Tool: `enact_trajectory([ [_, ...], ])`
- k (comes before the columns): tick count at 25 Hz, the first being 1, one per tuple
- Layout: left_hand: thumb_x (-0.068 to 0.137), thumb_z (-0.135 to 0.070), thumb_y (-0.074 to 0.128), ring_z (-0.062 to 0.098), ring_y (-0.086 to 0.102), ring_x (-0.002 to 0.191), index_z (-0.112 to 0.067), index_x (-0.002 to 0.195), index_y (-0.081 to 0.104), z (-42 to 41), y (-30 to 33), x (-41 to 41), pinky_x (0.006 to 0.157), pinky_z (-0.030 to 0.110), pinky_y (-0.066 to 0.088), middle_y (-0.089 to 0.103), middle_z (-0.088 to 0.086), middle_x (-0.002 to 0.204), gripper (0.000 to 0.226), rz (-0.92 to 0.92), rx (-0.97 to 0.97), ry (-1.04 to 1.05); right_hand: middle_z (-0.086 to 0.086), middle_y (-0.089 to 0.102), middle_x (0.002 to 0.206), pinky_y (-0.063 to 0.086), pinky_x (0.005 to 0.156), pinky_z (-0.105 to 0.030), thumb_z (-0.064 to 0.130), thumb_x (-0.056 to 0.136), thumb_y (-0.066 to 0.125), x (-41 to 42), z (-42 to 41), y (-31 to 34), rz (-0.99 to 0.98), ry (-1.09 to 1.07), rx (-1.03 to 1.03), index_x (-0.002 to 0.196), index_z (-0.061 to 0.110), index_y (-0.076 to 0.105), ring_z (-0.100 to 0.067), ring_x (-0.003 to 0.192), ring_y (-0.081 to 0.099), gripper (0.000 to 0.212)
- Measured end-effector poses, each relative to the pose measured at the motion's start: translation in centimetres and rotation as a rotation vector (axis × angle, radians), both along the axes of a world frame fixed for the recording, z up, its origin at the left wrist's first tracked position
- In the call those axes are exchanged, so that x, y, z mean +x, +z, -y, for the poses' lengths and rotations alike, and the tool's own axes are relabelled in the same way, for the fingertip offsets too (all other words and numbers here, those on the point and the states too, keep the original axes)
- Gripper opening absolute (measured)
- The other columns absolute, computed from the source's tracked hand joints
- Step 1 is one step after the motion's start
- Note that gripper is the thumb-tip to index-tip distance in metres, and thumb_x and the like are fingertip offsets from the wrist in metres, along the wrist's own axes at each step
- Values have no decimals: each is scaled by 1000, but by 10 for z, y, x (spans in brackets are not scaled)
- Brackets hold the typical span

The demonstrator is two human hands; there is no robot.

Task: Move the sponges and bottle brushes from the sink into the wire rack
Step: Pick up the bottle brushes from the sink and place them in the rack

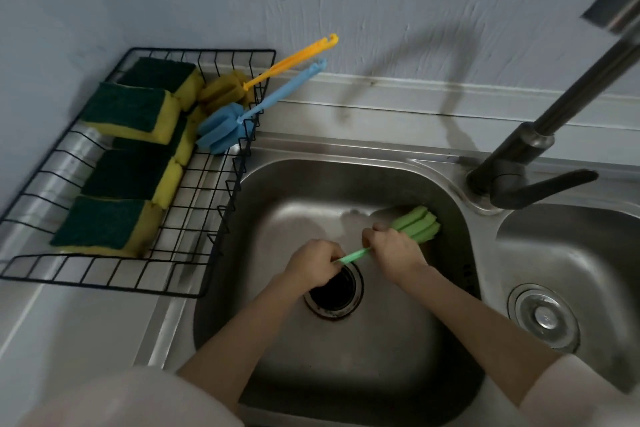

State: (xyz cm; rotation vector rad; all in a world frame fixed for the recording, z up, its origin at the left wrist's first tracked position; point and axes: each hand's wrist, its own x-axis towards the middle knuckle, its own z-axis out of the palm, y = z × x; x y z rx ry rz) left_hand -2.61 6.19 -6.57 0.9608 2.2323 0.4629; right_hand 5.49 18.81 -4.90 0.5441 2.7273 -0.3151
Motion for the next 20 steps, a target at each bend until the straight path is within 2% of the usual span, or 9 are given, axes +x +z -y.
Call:
enact_trajectory([
  [2, 81, -17, 56, 24, 60, 99, -17, 101, 64, 3, 21, -7, 87, 37, 50, 68, 8, 107, 22, -55, 38, 34, -16, 58, 114, 49, 81, -41, 11, 89, 44, 1, 0, 12, -55, -55, -38, 104, 13, 55, -36, 102, 59, 19],
  [5, 81, -19, 58, 24, 62, 93, -17, 99, 65, 6, 65, -17, 83, 38, 50, 70, 9, 102, 19, -159, 169, 28, -16, 65, 107, 52, 86, -43, 17, 86, 53, 3, -2, 36, -157, -190, -191, 98, 13, 60, -33, 99, 61, 15],
  [7, 79, -19, 61, 20, 61, 85, -14, 96, 66, 12, 101, -23, 75, 29, 47, 70, 9, 97, 18, -176, 312, 39, -13, 67, 99, 53, 81, -36, 16, 82, 58, 4, -4, 60, -258, -258, -301, 92, 14, 62, -28, 91, 63, 11],
  [9, 80, -19, 62, 13, 57, 81, -11, 97, 65, 16, 134, -27, 64, 15, 41, 69, 7, 94, 19, -163, 453, 59, -8, 68, 90, 45, 70, -23, 15, 79, 62, 2, -6, 88, -359, -252, -346, 87, 16, 64, -21, 82, 61, 9],
  [12, 81, -16, 62, 10, 58, 83, -10, 104, 62, 21, 174, -30, 67, 2, 43, 64, 0, 94, 24, -90, 645, 120, 2, 61, 75, 37, 58, -13, 11, 75, 66, -6, -4, 131, -499, -218, -419, 81, 17, 64, -13, 73, 55, 8],
  [14, 80, -17, 62, 10, 59, 86, -12, 109, 59, 25, 191, -31, 70, 5, 46, 62, -1, 98, 29, -70, 701, 124, 6, 58, 67, 42, 66, -18, 8, 76, 65, -15, 3, 160, -597, -230, -537, 74, 20, 58, -13, 66, 55, 14],
  [16, 79, -22, 64, 9, 57, 92, -16, 116, 54, 30, 200, -32, 76, 13, 48, 60, -2, 107, 38, -76, 685, 126, 5, 57, 64, 47, 65, -24, 7, 79, 64, -25, 14, 185, -701, -254, -649, 75, 18, 57, -13, 61, 57, 14],
  [18, 77, -24, 66, 11, 55, 100, -18, 122, 48, 36, 202, -33, 86, 25, 47, 56, -1, 117, 49, -57, 685, 157, 2, 56, 64, 50, 57, -20, 5, 82, 61, -36, 24, 205, -807, -275, -756, 79, 13, 56, -9, 56, 58, 10],
  [20, 76, -20, 68, 12, 52, 104, -16, 125, 43, 44, 203, -36, 89, 27, 45, 54, 0, 119, 56, -72, 732, 198, 0, 54, 64, 52, 55, -16, 3, 84, 57, -46, 35, 221, -906, -283, -864, 74, 16, 50, -5, 51, 58, 18],
])
